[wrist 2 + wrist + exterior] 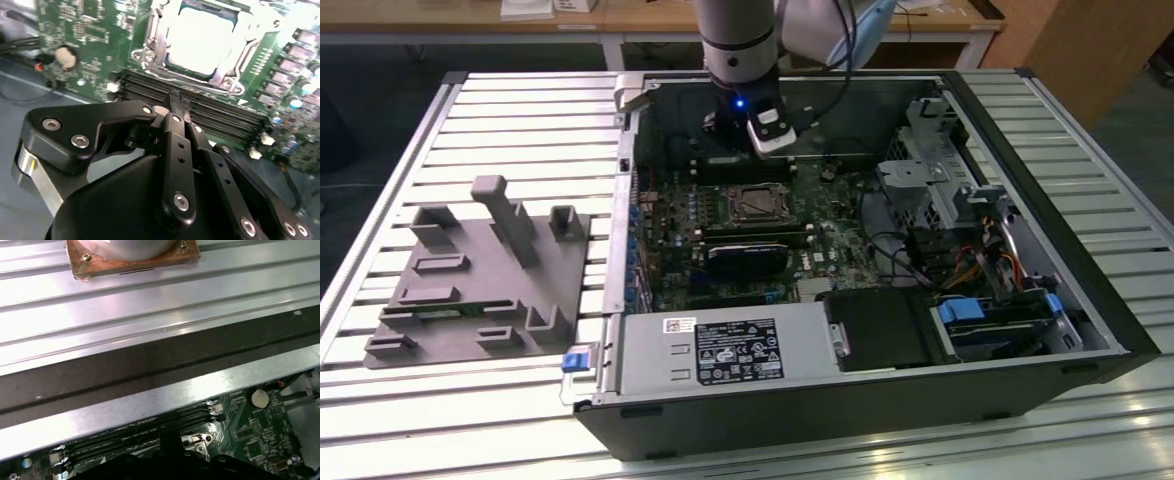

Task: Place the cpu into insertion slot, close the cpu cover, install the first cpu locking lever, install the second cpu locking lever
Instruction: 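Install the first cpu locking lever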

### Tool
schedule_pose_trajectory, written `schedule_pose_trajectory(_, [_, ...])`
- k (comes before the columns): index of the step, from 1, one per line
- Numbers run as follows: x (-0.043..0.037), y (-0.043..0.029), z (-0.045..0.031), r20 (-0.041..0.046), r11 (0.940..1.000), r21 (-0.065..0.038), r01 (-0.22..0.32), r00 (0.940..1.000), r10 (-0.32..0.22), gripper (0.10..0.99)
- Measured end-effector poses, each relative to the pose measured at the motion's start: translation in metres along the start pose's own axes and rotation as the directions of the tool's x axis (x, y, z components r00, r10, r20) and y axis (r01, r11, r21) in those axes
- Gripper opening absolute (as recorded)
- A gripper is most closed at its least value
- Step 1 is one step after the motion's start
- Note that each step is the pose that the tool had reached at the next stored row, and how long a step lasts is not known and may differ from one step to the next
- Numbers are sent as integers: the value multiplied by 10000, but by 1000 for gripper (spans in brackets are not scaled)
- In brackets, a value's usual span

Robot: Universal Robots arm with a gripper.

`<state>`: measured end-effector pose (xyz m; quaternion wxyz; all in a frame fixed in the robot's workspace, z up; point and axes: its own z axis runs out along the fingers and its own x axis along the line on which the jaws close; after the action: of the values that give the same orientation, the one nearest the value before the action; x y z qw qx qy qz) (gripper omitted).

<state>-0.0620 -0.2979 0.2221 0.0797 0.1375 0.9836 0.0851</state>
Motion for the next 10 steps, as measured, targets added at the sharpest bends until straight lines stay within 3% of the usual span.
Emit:
schedule_pose_trajectory(3, [-52, 14, 10, -392, 9997, 222, -42, 9992, 51, 106])
schedule_pose_trajectory(5, [-80, 22, 16, -585, 9991, 410, -47, 9983, 71, 106])
schedule_pose_trajectory(6, [-82, 22, 17, -586, 9989, 461, -42, 9983, 69, 106])
schedule_pose_trajectory(10, [-82, 22, 17, -582, 9989, 474, -38, 9983, 66, 106])
